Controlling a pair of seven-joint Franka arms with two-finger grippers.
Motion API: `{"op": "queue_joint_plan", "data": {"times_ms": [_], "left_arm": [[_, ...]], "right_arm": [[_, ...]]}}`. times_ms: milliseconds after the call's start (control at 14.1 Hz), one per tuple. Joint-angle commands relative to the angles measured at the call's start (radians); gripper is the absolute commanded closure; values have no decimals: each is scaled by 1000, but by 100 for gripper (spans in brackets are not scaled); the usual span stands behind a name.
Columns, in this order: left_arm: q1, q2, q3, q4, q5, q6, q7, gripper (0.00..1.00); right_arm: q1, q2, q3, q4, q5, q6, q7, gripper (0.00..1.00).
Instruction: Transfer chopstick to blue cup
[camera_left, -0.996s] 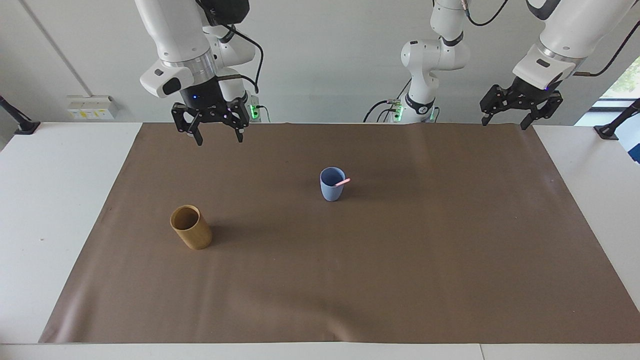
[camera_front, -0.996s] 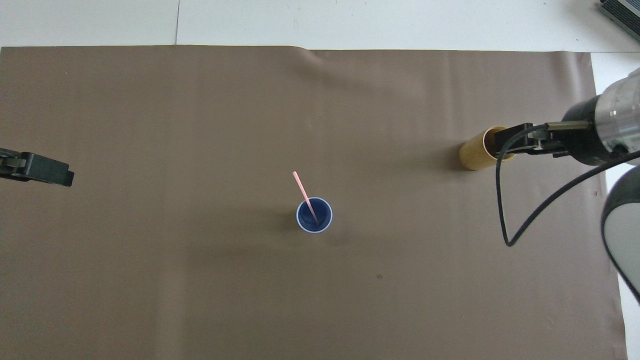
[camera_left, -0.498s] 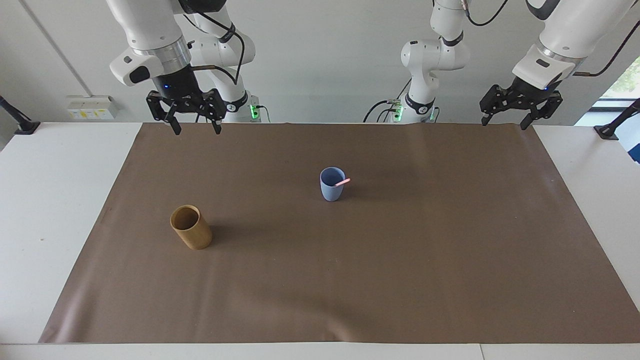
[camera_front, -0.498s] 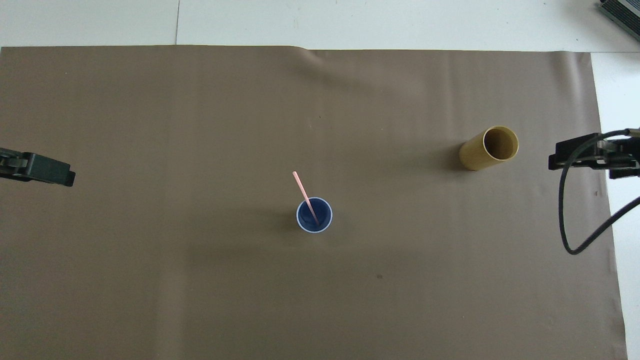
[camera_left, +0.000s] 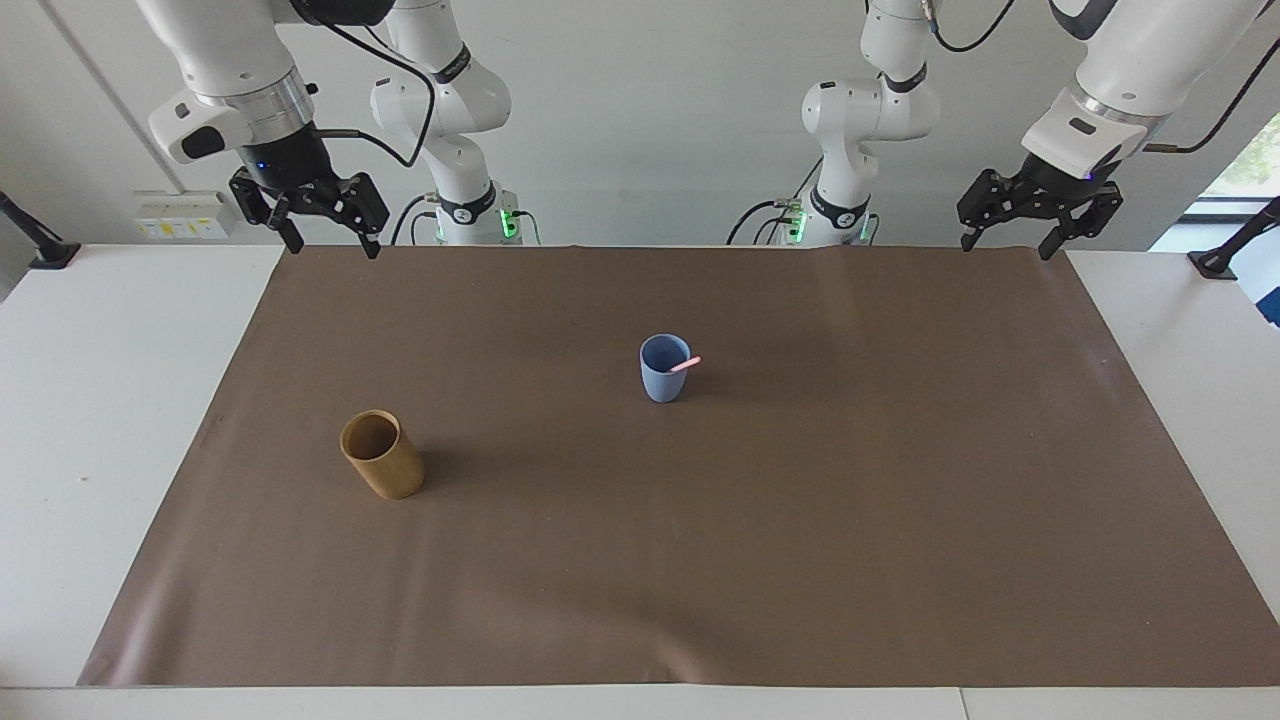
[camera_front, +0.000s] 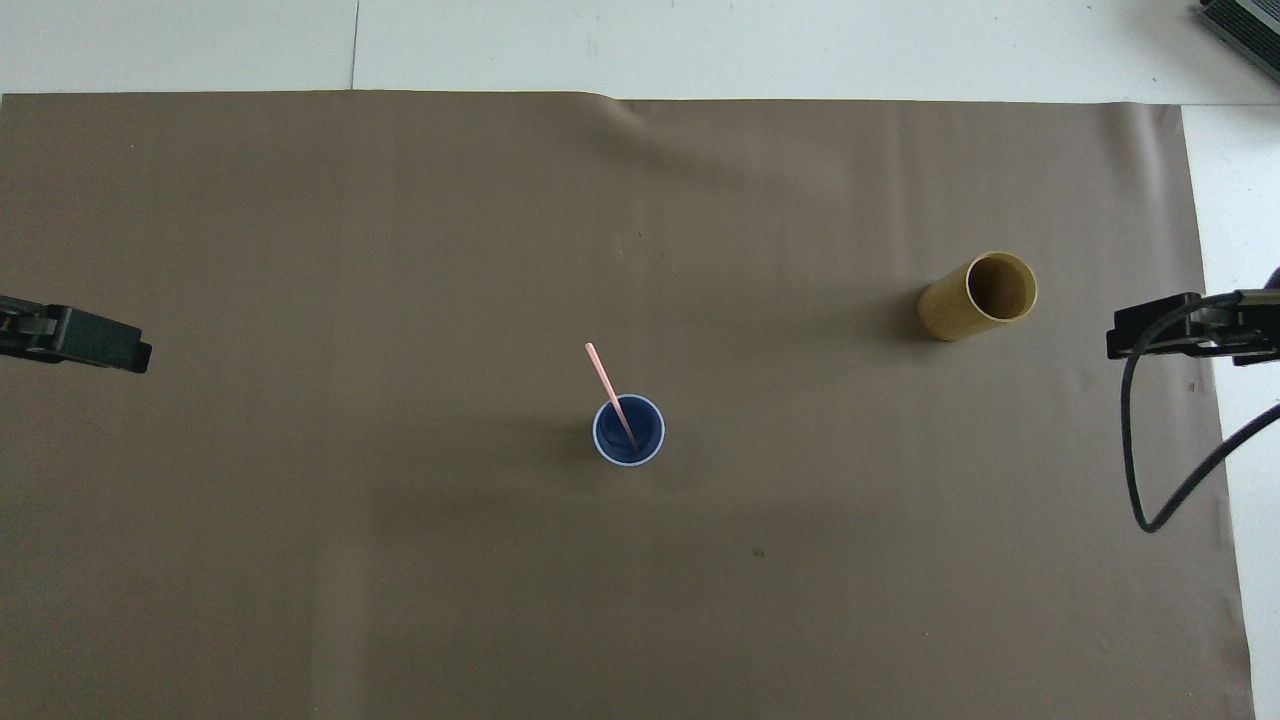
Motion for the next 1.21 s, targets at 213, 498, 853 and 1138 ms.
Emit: {"op": "queue_joint_plan", "data": {"times_ms": [213, 498, 853, 1138], "left_arm": [[3, -12, -5, -11, -10, 10, 6, 0], [3, -12, -5, -11, -10, 10, 5, 0], [3, -12, -5, -11, -10, 10, 5, 0], [3, -12, -5, -11, -12, 8, 5, 0]], "right_arm": [[-9, -12, 13, 9, 1, -39, -11, 0], [-14, -15, 11, 2, 1, -38, -10, 0], [-18, -13, 10, 5, 3, -35, -17, 0], [-18, -13, 7, 5, 3, -35, -17, 0]]}}
